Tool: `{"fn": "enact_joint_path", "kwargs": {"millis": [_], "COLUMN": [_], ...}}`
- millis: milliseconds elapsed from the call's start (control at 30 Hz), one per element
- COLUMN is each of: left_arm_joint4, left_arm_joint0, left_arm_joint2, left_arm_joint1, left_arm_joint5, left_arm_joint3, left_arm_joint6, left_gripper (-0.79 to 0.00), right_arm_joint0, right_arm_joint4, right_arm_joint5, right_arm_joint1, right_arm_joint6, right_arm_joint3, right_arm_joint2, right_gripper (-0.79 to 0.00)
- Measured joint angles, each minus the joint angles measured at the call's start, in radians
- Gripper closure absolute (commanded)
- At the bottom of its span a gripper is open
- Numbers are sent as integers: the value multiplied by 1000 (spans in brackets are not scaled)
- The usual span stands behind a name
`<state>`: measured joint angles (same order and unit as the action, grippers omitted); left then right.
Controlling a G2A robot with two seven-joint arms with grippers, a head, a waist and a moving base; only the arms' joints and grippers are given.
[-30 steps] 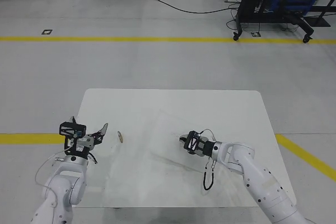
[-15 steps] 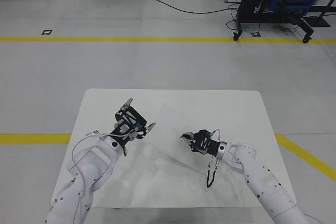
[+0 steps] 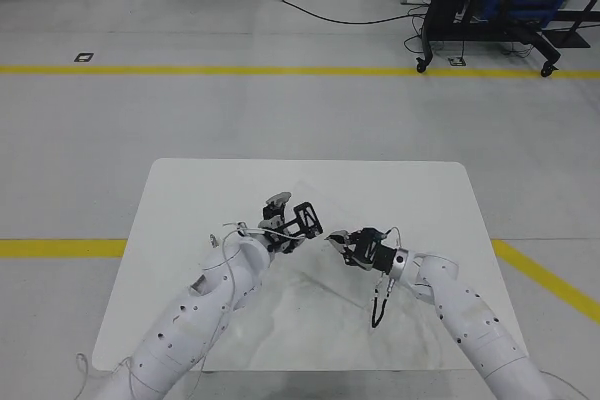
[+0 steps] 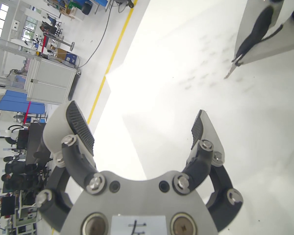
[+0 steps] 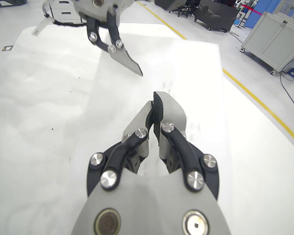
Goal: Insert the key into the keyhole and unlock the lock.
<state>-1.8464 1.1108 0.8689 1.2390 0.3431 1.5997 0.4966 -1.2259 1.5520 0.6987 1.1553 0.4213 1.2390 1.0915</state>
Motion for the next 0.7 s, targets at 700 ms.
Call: {"fn": "enact_joint_path", "kwargs": {"millis": [700], "left_arm_joint4": [227], "left_arm_joint0": [65], "left_arm_joint2": [180], "left_arm_joint1": [7], "left_arm_joint5": [-118], "left_arm_joint3": [51], "left_arm_joint6": [-134], "left_gripper": [-785], "right_arm_joint0": [-133], "right_arm_joint4": [17], "right_arm_joint5": [-9], "right_arm_joint1": [-39], "right_arm_joint6": [181], "right_arm_joint3": [176], "right_arm_joint2": [95], "right_gripper": [0]}}
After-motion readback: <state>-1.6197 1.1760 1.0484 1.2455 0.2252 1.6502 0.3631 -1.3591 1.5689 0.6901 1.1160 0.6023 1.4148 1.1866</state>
